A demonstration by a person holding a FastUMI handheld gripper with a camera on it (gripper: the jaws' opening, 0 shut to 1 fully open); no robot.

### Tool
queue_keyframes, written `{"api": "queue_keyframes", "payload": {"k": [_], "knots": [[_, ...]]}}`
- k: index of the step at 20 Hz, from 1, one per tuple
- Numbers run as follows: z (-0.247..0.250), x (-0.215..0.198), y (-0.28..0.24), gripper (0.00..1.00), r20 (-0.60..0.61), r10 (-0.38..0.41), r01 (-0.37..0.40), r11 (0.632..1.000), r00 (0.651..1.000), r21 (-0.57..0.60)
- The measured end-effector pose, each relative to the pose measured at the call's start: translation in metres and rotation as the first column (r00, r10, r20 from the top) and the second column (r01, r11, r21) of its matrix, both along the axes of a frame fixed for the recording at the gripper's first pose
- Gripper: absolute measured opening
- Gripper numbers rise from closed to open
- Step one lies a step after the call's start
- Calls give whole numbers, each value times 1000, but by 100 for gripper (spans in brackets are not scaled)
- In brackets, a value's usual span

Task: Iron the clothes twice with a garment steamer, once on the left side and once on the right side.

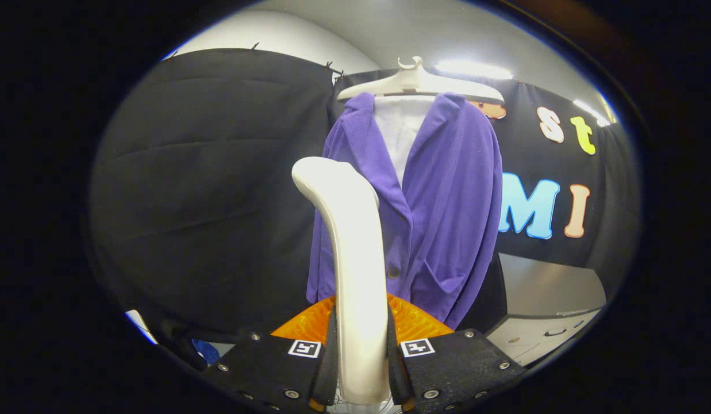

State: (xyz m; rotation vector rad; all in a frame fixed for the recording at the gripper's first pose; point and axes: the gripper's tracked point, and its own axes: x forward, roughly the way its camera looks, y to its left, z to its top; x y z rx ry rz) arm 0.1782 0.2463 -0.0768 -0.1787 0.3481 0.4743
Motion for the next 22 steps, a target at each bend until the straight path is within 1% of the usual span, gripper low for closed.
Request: {"api": "queue_keyframes", "payload": {"k": [2,4,7,10,12,14,16,17,18,20,22], "knots": [[26,16,12,36,66,-4,2,999,998,34],[58,32,25,36,159,-8,-1,999,987,55],[99,60,46,36,303,-3,-12,999,953,46],[115,79,60,36,380,-24,11,999,925,38],[114,92,66,36,410,-54,51,999,910,19],[104,102,70,36,414,-95,97,995,905,17],[90,109,73,36,409,-151,141,988,900,54],[83,112,71,36,415,-175,170,984,893,49],[73,115,69,36,411,-192,196,980,891,33],[53,120,74,36,402,-213,223,975,891,20],[44,122,74,36,415,-241,263,965,877,3]]}}
